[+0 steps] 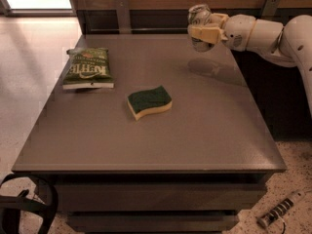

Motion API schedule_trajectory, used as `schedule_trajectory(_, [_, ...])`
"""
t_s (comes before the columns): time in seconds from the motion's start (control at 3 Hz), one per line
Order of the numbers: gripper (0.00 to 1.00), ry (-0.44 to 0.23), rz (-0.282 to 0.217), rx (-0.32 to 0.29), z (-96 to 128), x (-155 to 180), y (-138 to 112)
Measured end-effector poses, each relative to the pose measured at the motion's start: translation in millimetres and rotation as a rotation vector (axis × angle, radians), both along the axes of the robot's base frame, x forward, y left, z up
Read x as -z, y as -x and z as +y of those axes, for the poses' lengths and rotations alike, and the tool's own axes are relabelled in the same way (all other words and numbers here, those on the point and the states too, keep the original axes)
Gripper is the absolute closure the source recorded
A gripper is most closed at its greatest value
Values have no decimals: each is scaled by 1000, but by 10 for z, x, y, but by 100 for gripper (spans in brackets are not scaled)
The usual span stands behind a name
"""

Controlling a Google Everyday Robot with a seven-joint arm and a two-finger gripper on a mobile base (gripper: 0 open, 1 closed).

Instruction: Place 7up can upright

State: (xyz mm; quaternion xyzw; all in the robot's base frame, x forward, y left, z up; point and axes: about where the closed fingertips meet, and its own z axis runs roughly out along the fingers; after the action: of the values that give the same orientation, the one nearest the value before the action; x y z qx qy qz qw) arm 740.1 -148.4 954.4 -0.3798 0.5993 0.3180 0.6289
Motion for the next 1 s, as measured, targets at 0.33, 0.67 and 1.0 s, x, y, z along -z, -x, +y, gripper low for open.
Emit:
schedule_trajectory(0.33, [100, 21, -12, -14, 115, 121, 9])
schedule_trajectory(0.67, [100, 21, -14, -18, 196, 249, -33])
schedule_trajectory(1.0, [100, 4, -16, -13, 215, 352, -101])
